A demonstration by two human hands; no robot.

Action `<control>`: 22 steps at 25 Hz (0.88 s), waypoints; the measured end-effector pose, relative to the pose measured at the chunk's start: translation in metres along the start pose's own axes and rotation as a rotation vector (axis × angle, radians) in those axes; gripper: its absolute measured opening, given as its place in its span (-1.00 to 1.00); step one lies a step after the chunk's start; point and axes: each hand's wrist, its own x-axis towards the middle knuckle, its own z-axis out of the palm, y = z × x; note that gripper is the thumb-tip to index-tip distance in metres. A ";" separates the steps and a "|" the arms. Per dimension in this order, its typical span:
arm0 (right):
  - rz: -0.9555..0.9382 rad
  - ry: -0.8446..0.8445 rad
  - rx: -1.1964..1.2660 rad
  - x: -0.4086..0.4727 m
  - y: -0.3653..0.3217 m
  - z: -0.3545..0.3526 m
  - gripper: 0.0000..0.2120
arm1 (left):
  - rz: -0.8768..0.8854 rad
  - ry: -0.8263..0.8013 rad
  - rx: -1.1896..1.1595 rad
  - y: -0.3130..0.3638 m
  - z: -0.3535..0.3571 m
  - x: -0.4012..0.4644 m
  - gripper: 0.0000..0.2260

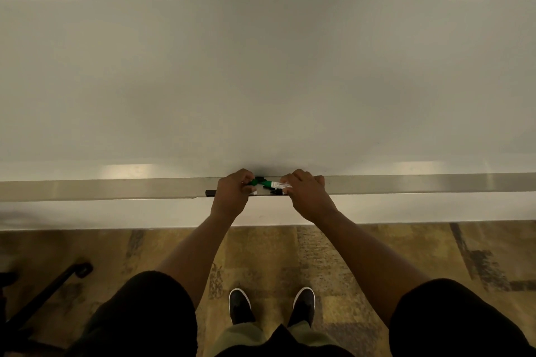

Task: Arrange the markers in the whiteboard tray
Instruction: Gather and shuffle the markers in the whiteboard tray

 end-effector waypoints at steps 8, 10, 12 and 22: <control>-0.016 0.010 -0.037 -0.002 -0.006 -0.005 -0.62 | 0.049 0.006 0.002 0.004 -0.002 -0.010 -0.82; -0.003 0.034 -0.002 -0.004 -0.006 -0.007 -0.64 | 0.015 -0.008 -0.017 0.005 -0.004 -0.010 -0.79; 0.000 0.055 0.014 -0.004 -0.006 -0.010 -0.66 | 0.008 -0.029 0.001 0.006 -0.006 -0.010 -0.75; -0.037 0.054 0.023 -0.009 -0.008 -0.014 -0.64 | 0.111 -0.056 0.127 0.019 -0.007 -0.011 -0.81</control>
